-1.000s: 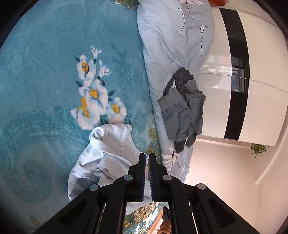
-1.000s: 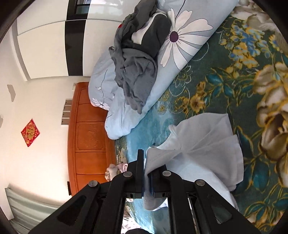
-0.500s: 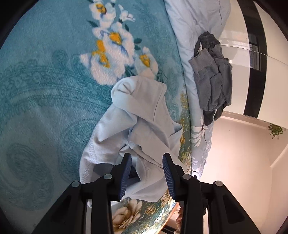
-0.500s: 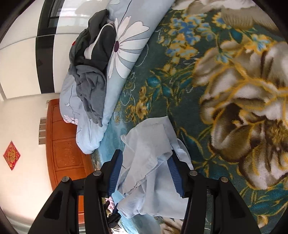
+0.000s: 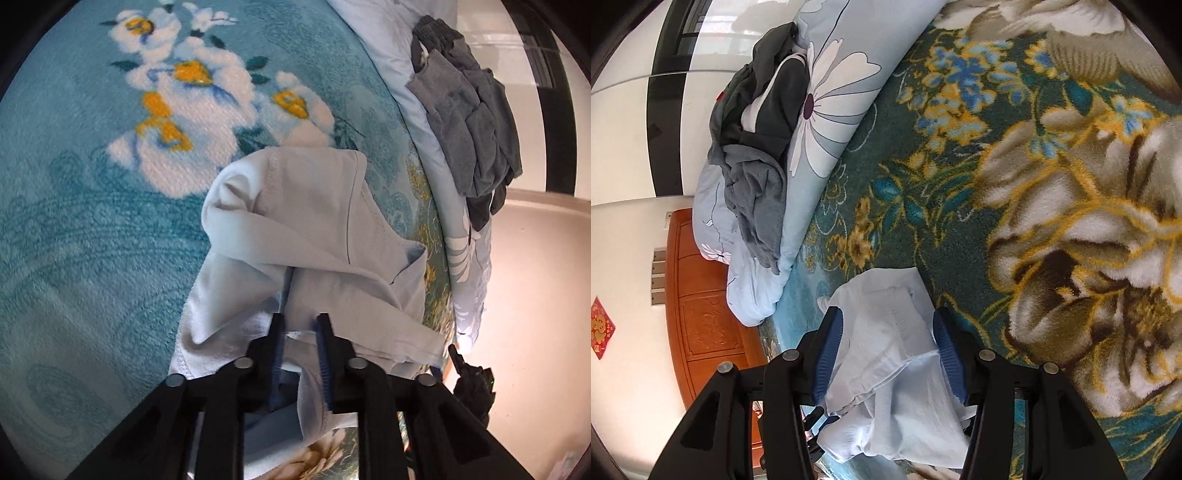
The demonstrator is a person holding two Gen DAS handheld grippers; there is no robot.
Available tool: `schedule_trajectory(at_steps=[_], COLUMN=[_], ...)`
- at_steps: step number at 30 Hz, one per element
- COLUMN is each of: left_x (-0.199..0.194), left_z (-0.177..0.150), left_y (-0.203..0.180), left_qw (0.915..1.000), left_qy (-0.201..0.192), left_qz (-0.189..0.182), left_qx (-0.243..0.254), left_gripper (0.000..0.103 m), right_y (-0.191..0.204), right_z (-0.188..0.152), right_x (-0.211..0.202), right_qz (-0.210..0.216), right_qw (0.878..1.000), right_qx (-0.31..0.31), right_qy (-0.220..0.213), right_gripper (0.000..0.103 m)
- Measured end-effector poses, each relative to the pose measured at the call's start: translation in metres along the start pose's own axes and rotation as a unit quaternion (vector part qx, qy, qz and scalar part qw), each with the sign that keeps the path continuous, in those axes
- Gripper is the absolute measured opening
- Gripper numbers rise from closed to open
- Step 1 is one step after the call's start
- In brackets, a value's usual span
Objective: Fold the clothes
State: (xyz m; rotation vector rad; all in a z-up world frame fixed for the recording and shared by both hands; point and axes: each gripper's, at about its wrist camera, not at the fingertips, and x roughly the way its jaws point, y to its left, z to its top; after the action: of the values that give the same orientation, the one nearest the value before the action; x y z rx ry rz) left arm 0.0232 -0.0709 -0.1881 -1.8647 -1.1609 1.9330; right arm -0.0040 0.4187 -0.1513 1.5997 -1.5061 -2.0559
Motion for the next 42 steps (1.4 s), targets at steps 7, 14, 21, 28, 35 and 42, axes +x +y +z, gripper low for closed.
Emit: schedule_trajectory(at_steps=[7, 14, 21, 28, 35, 42], left_x=[-0.047, -0.14, -0.123, -0.115, -0.102, -0.059], left_z=[-0.01, -0.004, 0.075, 0.078, 0.014, -0.03], left_y=[0.003, -0.002, -0.032, -0.018, 0.034, 0.053], left_qw=[0.9985, 0.9872, 0.9887, 0.9867, 0.9946, 0.9978], left_qy=[-0.024, -0.084, -0.121, -0.121, -0.101, -0.046], left_qz=[-0.05, -0.135, -0.086, -0.101, -0.02, 0.01], left_qx=[0.004, -0.007, -0.019, -0.04, 0.013, 0.046], left_gripper=[0.003, 0.003, 0.003, 0.057, 0.06, 0.05], right_y=[0.017, 0.061, 0.088, 0.083, 0.04, 0.013], right_z=[-0.011, -0.039, -0.008, 0.009, -0.012, -0.06], right_x=[-0.006, -0.047, 0.014, 0.041, 0.01, 0.024], right_qz=[-0.006, 0.136, 0.113, 0.08, 0.045, -0.055], right_qw=[0.999, 0.986, 0.991, 0.997, 0.999, 0.991], right_qx=[-0.047, -0.083, -0.057, -0.017, -0.031, -0.103], right_qy=[0.019, 0.05, 0.046, 0.011, 0.002, 0.061], right_gripper=[0.005, 0.005, 0.005, 0.019, 0.049, 0.048])
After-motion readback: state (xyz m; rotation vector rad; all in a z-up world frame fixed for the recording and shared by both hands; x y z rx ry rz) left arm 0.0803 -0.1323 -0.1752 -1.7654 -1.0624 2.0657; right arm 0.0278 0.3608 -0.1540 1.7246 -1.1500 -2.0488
